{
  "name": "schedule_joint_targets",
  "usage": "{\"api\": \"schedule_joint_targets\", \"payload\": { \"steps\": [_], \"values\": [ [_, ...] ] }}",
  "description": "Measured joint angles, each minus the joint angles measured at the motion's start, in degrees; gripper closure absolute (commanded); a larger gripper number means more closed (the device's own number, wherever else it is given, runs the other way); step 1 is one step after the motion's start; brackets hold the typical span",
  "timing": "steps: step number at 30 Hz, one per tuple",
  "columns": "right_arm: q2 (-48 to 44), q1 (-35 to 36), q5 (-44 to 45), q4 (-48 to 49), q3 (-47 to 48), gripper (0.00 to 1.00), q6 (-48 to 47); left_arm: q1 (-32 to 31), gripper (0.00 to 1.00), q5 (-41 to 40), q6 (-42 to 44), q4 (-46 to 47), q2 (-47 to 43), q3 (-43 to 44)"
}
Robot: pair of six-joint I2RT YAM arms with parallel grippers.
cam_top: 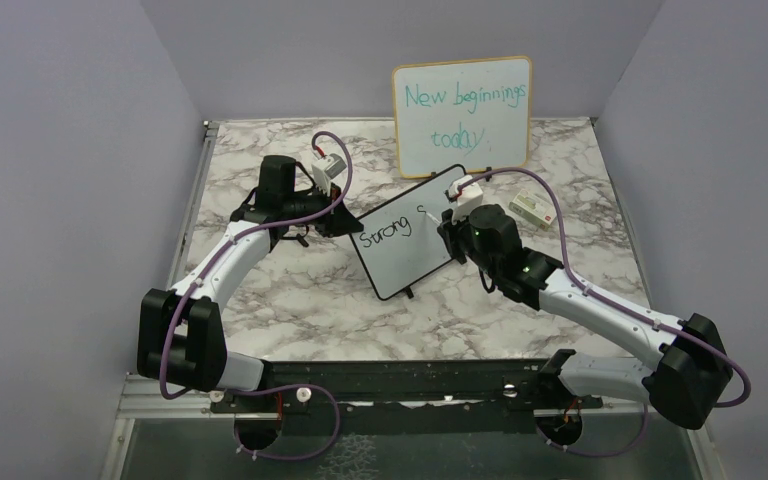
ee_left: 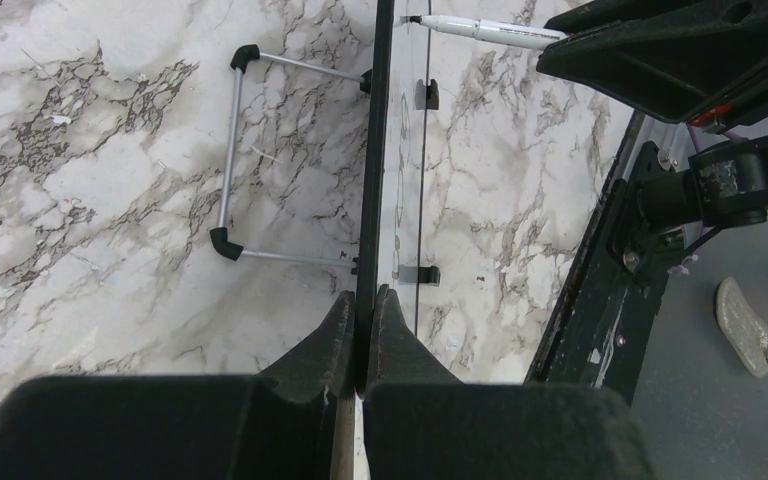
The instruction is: Write a sentence on the whiteboard
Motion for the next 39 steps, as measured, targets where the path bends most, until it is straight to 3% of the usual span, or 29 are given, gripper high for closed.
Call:
{"api": "schedule_joint_targets", "payload": {
  "steps": [31,39],
  "values": [
    [-0.6,0.0,-4.7,-0.7,0.2,1.00,0.0,0.0,1.00,-0.1,0.0,0.0,0.0,0.0],
    [-3.9,0.0,-2.5,-0.3,0.2,1.00,0.7,0.0,1.00,-0.1,0.0,-0.1,0.0,0.0]
  ]
}}
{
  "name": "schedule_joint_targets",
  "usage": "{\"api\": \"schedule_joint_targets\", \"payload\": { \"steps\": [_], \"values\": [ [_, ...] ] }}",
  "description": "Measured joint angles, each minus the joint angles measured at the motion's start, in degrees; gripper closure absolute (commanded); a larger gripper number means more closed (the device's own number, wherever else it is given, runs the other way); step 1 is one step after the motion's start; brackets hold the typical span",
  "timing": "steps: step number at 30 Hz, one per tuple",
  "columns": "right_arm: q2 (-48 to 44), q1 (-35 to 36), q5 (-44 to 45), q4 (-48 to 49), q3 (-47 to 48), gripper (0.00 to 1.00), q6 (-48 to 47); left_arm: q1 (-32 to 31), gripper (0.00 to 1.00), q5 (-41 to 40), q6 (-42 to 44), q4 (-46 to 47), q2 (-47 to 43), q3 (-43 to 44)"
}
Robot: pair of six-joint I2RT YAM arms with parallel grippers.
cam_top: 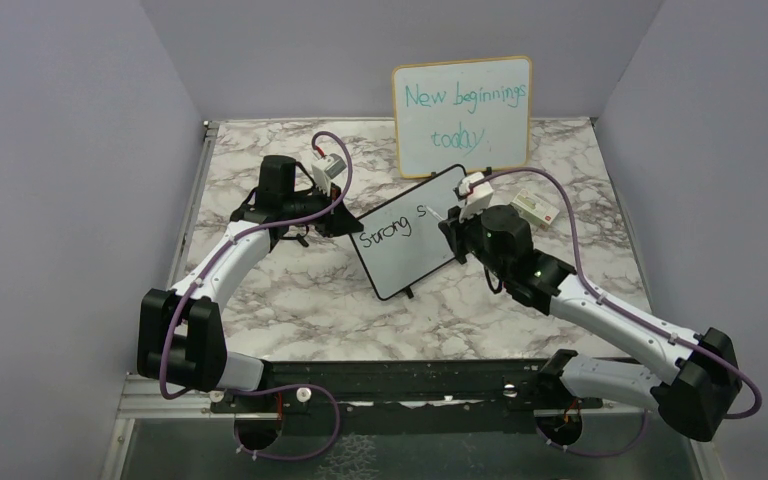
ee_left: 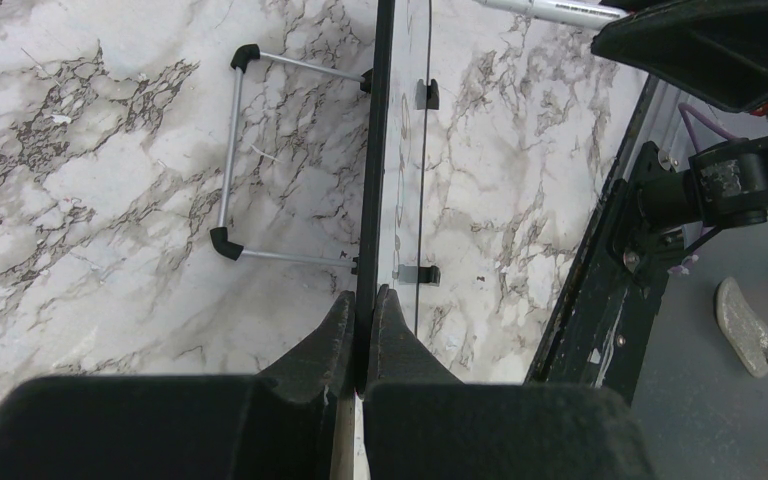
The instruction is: Write a sentence on the whiteboard
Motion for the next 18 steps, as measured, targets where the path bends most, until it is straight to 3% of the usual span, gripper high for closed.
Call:
{"api": "schedule_joint_targets", "payload": {
  "steps": [18],
  "values": [
    [0.4,0.0,5.7,1.0,0.0,0.99,0.5,0.0,1.00,-0.1,0.0,-0.2,0.0,0.1]
  ]
}}
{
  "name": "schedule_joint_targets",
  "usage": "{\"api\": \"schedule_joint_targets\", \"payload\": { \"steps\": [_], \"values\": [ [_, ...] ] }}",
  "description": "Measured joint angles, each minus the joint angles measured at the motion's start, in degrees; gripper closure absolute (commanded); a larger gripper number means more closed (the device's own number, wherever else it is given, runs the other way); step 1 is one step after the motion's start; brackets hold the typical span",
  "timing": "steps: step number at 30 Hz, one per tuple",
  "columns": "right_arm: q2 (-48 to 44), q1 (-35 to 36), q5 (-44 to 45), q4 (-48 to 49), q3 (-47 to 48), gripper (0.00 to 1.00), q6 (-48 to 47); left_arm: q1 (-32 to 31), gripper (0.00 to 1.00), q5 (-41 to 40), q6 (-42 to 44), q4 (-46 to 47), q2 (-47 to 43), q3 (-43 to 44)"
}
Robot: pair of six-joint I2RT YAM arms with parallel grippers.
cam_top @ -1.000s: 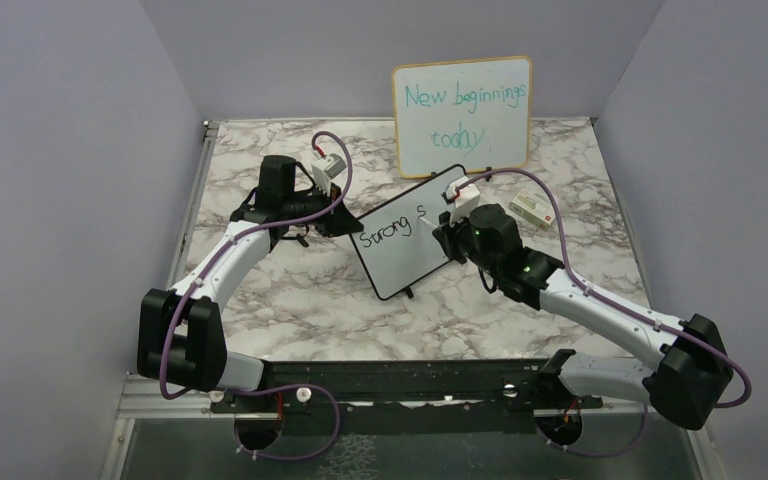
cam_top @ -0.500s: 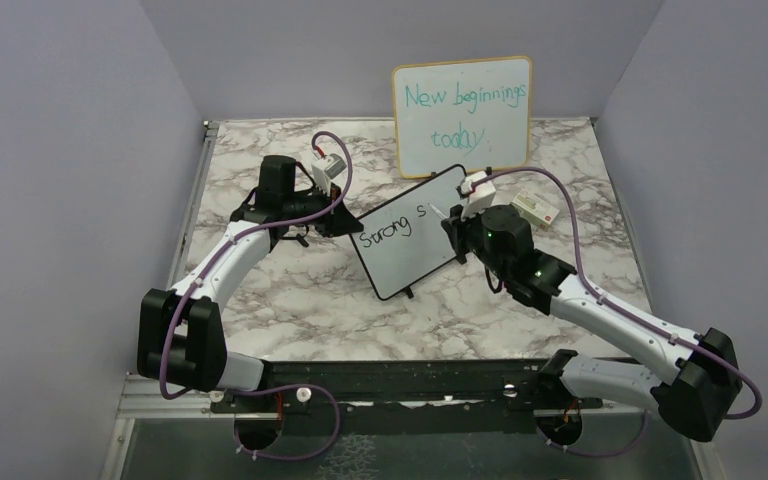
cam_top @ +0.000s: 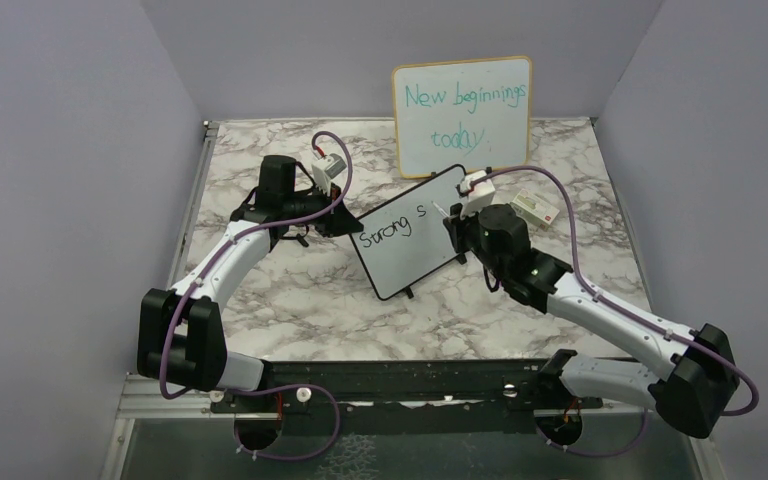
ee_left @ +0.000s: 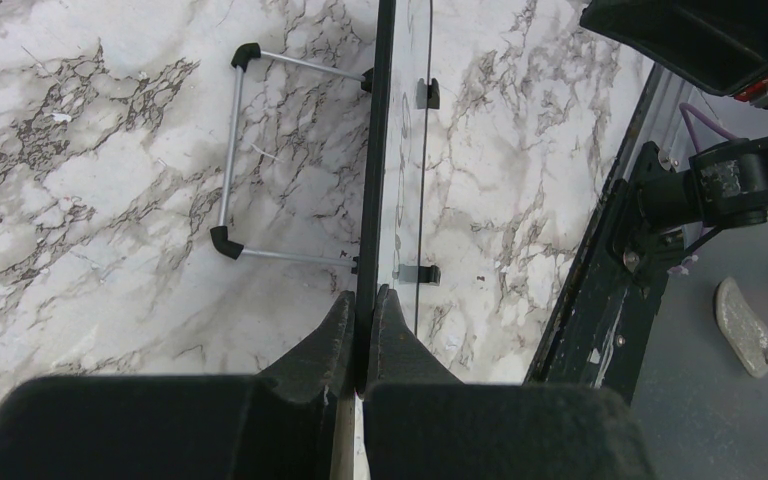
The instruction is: Write a sentence on the whiteboard
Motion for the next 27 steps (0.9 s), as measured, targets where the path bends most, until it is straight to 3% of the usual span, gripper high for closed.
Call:
{"api": "schedule_joint_targets", "payload": {
  "steps": [27],
  "values": [
    [2.8,0.0,-1.8,1.3,0.0,1.00,-1.1,0.0,1.00,0.0,0.1,-0.3,0.2,0.2]
  ]
}}
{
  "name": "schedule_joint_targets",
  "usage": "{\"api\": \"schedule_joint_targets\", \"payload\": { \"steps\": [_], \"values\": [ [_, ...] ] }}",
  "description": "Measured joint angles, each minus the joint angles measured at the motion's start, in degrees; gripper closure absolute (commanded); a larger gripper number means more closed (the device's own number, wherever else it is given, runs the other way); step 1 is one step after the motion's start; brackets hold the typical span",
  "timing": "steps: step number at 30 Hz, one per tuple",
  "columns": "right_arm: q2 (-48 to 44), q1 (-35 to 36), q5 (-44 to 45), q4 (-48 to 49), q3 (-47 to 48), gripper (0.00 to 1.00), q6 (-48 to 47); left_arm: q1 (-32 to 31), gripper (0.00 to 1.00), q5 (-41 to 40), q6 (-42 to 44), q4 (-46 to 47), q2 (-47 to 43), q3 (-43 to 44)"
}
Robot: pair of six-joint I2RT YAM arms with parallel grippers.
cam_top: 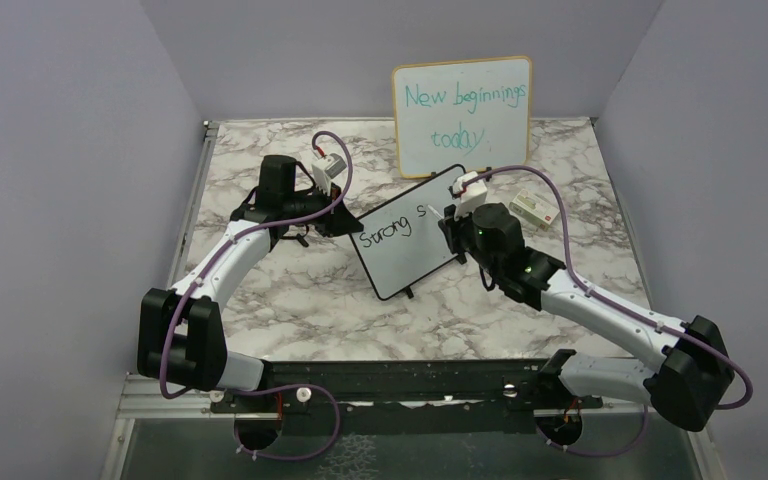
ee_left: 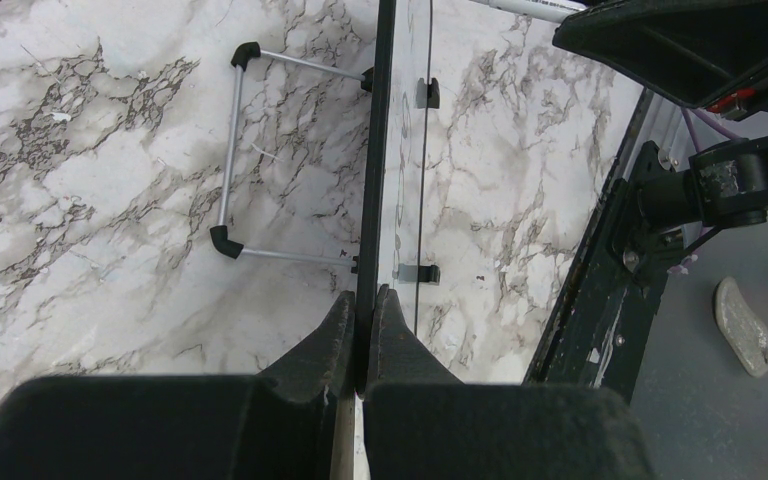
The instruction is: Write a sentence on the whiteboard
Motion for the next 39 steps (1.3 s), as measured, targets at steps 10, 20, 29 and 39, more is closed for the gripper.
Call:
{"api": "schedule_joint_targets", "payload": {
  "steps": [10,20,29,39],
  "values": [
    [1.2,0.0,-0.2,0.8,0.0,1.00,-0.1,0.0,1.00,0.0,0.0,0.0,0.0,0.0],
    [1.6,0.0,-0.2,0.9,0.0,1.00,-0.1,0.0,1.00,-0.1,0.1,0.0,0.0,0.0],
    [1.6,0.0,-0.2,-1.9,0.7,1.00,0.1,0.0,1.00,-0.2,0.1,0.0,0.0,0.0],
    [1.6,0.0,-1.1,-4.9,0.7,1.00,0.6,0.0,1.00,-0.2,0.1,0.0,0.2,0.1]
  ]
}}
